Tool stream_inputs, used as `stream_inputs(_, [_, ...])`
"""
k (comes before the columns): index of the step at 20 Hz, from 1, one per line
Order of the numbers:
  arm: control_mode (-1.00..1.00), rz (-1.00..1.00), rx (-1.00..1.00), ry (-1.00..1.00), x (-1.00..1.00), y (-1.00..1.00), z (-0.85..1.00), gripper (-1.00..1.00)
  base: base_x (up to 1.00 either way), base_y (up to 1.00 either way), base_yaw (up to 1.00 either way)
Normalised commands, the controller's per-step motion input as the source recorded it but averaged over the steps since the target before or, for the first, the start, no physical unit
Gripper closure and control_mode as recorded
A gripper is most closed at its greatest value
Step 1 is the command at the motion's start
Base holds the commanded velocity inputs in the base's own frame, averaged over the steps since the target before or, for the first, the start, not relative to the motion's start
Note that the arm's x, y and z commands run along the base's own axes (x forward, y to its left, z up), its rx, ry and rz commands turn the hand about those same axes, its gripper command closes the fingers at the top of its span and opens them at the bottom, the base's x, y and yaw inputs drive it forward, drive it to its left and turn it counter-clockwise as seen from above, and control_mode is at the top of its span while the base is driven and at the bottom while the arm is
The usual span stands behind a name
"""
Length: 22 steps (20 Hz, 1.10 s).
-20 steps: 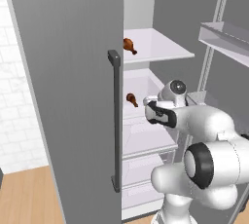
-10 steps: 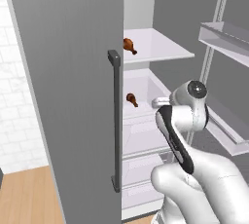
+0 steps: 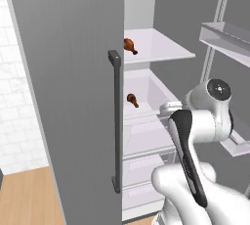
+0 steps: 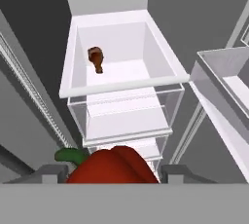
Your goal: Place one bell pepper and one chicken drumstick in each tupperware on the nearby counter, to pack two identical lunches.
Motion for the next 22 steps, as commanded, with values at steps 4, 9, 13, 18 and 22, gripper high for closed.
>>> stream_inputs(4, [1.00, 0.01, 0.00, 0.00, -0.25, 0.01, 0.04, 1.00, -0.75, 0.02, 0.04])
stream_inputs(9, [1.00, 0.00, 0.00, 0.00, 0.00, 0.00, 0.00, 1.00, -1.00, 0.00, 0.02])
stream_inputs(13, [1.00, 0.00, 0.00, 0.00, 0.00, 0.00, 0.00, 1.00, -1.00, -0.51, -0.03])
stream_inputs(18, [1.00, 0.00, 0.00, 0.00, 0.00, 0.00, 0.00, 1.00, -0.92, -0.98, -0.13])
stream_inputs(22, [1.00, 0.00, 0.00, 0.00, 0.00, 0.00, 0.00, 1.00, -0.36, -1.00, -0.17])
